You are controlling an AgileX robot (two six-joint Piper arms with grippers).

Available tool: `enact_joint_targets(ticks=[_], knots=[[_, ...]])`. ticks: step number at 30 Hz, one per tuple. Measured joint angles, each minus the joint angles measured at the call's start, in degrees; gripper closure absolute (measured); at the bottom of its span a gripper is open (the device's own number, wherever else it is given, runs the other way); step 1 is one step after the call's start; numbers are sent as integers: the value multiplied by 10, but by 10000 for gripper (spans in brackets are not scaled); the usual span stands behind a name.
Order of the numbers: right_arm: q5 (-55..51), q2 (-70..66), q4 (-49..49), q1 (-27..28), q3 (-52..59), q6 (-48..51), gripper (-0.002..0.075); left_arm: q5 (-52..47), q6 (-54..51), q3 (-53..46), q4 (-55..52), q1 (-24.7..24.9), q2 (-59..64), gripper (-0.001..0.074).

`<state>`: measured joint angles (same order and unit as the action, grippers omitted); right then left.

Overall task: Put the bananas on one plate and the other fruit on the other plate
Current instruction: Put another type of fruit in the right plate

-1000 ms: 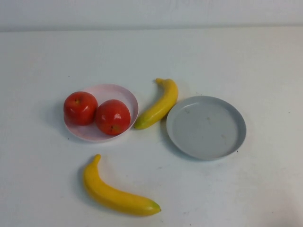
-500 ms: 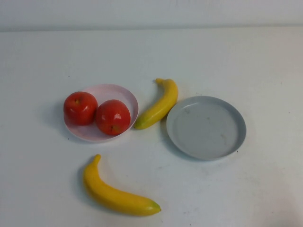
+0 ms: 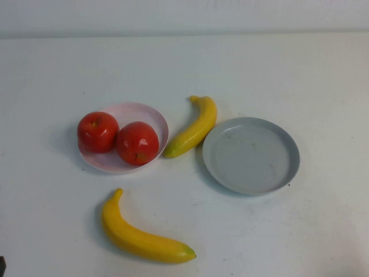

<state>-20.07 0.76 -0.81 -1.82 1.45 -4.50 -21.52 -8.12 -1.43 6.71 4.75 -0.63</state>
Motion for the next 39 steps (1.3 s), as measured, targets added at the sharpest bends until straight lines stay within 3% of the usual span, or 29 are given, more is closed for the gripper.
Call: enact_joint_targets(ticks=[22, 35, 39], knots=[[17, 0, -4, 0, 0, 0, 743, -1, 0, 0, 0, 0, 0, 735], [185, 0, 236, 0, 0, -15, 743, -1, 0, 0, 0, 0, 0, 735], [133, 0, 322, 0, -12, -36, 743, -1, 0, 0, 0, 0, 0, 735]])
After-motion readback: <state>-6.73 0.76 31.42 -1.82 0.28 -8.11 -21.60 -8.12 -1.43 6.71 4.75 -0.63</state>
